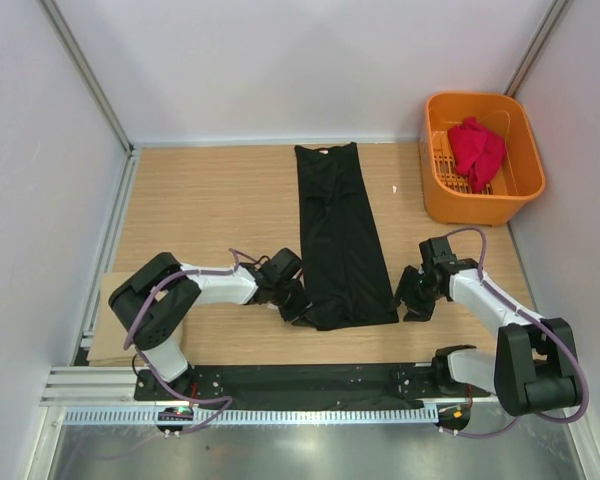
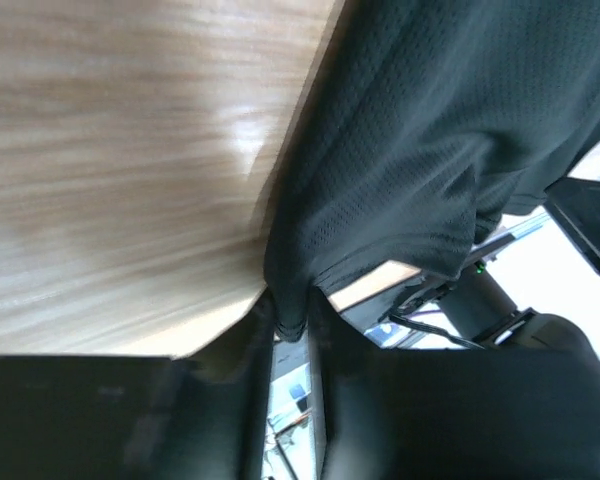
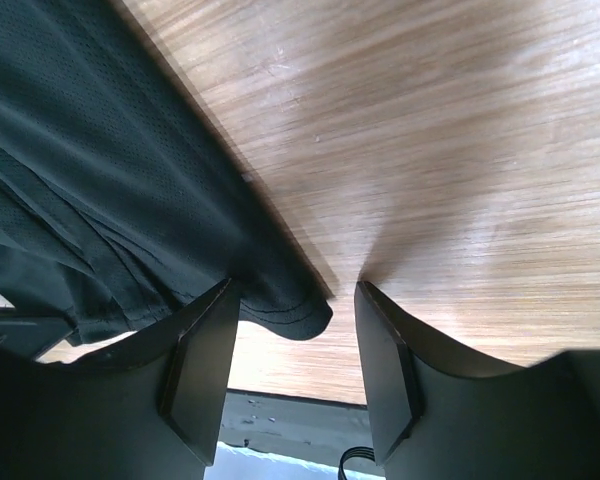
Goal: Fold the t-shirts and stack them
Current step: Fold the tshirt
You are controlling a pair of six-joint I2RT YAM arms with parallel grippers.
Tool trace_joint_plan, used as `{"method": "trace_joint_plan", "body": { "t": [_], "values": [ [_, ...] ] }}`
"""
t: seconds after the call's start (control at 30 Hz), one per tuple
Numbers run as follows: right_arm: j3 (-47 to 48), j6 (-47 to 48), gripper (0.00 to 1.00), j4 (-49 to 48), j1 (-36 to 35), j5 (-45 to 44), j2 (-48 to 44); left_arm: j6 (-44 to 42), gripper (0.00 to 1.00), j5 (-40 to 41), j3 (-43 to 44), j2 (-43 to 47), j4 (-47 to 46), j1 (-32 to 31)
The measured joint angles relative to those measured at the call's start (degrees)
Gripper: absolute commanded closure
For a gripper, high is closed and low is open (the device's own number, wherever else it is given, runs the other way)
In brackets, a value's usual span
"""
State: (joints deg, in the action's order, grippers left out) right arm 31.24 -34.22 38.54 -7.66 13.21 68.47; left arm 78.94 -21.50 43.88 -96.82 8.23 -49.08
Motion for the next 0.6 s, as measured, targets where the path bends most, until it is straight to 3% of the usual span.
{"method": "trace_joint_plan", "body": {
  "t": [0.03, 0.13, 0.2, 0.23, 0.37, 0.6],
  "values": [
    [-0.13, -0.09, 0.50, 0.02, 0.00, -0.02, -0.17, -0.07, 0.92, -0.04, 0.02, -0.22, 0.00, 0.00],
    [-0.72, -0.46, 0.60, -0.22, 0.00, 0.22, -0.35, -0.24, 1.00, -0.15, 0.02, -0.52, -0.13, 0.00],
    [-1.16, -0.63, 0.67, -0.52, 0.02, 0.85, -0.35, -0.33, 1.00, -0.13, 0.02, -0.52, -0.17, 0.00],
    [-1.38, -0.68, 0.77, -0.68, 0.00, 1.14, -0.37, -0.33, 1.00, -0.15, -0.11, -0.48, -0.33, 0.00],
    [-2.60, -1.84, 0.99, -1.25, -0.55, 3.48, -1.46, -0.33, 1.00, 0.02, -1.42, 0.68, -0.90, 0.02],
    [-2.84, -4.96, 0.99, 0.17, -4.66, 7.10, -9.49, -1.38, 1.00, 1.81, -4.44, 6.14, 3.98, 0.02]
  ]
}}
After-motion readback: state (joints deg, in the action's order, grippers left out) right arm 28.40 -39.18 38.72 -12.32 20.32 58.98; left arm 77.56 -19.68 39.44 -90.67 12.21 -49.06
